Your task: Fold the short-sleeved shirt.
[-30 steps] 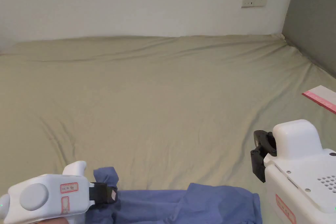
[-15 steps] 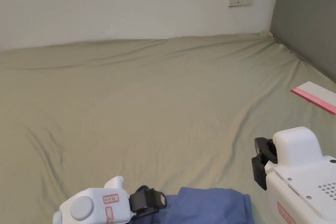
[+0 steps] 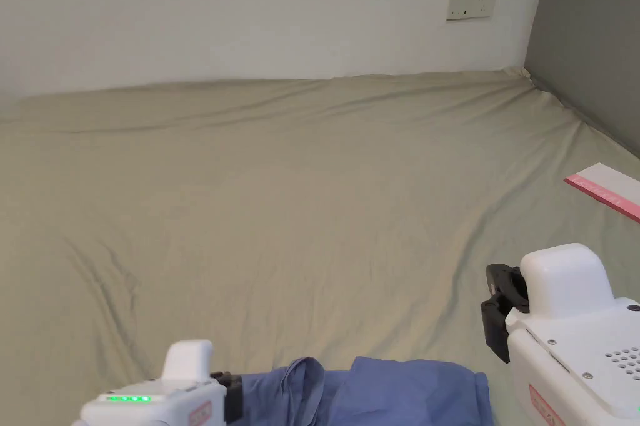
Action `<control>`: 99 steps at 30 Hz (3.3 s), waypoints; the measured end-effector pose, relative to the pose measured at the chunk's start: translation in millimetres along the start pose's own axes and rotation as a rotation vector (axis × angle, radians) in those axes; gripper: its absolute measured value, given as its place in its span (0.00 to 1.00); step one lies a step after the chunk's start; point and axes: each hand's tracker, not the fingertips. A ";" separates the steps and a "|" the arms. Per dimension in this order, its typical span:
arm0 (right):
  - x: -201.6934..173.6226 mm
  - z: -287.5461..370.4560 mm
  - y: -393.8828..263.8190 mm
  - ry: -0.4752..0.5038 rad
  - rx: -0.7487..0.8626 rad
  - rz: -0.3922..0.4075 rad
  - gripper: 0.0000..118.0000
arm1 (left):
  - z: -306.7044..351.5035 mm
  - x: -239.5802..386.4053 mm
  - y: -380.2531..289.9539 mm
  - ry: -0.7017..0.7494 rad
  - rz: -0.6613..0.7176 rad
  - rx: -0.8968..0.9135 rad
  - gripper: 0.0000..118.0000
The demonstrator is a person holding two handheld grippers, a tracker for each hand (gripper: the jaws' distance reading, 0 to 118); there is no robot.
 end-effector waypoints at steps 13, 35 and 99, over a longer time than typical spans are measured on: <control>2.7 1.7 -2.7 -0.001 -0.020 0.010 0.02 | -46.3 105.2 -39.9 0.054 -0.314 -0.033 0.00; -10.3 -7.4 -0.1 0.018 -0.030 0.039 0.02 | 9.3 -166.8 -33.2 -0.396 0.582 -0.058 0.94; -17.0 -4.6 4.5 0.059 -0.017 0.026 0.02 | -20.1 40.4 29.2 -0.076 0.055 -0.211 0.09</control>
